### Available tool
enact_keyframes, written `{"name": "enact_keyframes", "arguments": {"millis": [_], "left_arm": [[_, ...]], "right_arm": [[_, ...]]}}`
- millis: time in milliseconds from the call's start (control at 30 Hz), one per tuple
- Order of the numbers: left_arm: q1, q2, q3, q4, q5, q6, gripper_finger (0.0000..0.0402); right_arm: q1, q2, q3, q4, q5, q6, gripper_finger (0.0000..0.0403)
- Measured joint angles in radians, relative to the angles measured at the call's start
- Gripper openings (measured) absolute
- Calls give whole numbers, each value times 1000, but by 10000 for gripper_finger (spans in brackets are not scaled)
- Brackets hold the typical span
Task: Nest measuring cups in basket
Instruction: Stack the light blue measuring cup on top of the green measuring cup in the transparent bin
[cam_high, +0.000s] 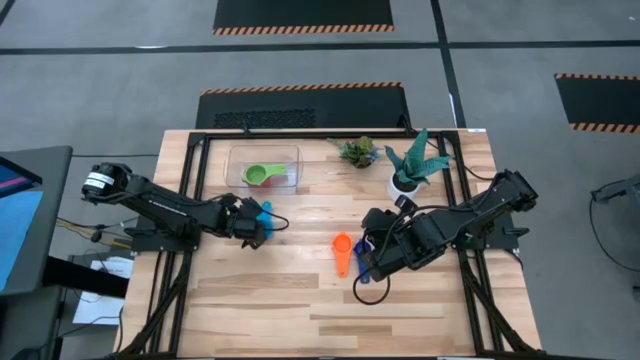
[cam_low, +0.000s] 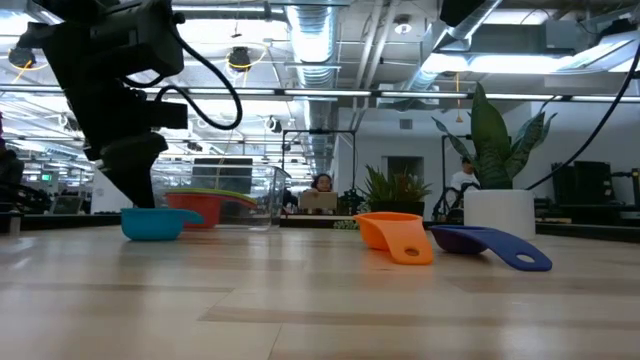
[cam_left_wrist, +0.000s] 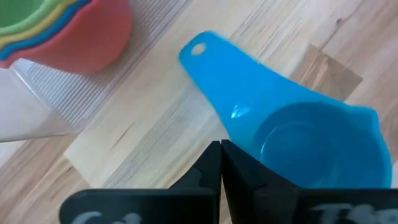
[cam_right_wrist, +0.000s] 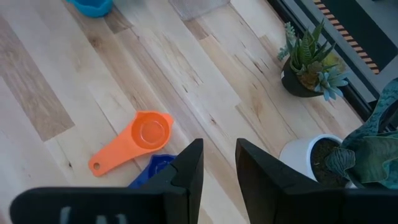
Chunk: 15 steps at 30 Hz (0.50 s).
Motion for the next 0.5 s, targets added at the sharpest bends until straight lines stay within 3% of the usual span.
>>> {"name": "enact_keyframes", "arguments": {"millis": [367,500], "left_arm": [[0,0,18,-47,39,-9,0],[0,0,130,-187,-41,-55,0]], "right_arm": [[0,0,0,0,0,0,118],[0,0,0,0,0,-1,118]]}}
